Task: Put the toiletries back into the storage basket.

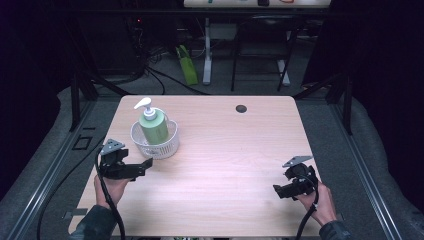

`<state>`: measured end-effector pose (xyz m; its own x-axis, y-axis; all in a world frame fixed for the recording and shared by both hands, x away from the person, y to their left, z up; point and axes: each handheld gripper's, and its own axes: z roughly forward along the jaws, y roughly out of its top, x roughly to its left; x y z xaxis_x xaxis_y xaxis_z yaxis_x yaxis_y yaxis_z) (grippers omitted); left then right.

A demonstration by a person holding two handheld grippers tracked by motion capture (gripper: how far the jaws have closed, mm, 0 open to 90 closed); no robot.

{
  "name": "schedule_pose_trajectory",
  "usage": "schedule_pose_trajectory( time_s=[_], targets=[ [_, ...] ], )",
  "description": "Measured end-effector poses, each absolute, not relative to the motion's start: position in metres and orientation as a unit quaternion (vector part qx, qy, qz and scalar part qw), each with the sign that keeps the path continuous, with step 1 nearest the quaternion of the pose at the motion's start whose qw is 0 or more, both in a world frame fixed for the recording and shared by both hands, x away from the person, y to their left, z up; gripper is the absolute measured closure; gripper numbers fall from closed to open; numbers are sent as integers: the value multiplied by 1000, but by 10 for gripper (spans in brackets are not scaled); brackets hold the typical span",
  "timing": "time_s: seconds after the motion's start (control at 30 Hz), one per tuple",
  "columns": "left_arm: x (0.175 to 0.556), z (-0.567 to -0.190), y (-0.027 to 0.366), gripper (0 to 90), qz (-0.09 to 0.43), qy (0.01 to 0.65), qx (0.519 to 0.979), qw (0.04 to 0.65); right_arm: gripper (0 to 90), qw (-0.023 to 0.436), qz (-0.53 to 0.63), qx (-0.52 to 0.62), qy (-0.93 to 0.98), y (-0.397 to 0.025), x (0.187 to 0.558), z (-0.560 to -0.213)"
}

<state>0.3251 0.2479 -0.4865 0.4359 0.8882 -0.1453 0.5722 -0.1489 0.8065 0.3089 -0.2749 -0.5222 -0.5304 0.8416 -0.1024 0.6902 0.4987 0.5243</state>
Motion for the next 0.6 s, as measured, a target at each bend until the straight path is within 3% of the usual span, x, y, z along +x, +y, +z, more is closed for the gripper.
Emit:
schedule_pose_trajectory(
  time_s=[0.6],
  targets=[
    [321, -502, 247, 0, 176, 503, 748, 396, 87, 185, 209, 442, 853, -271, 309, -521]
  ],
)
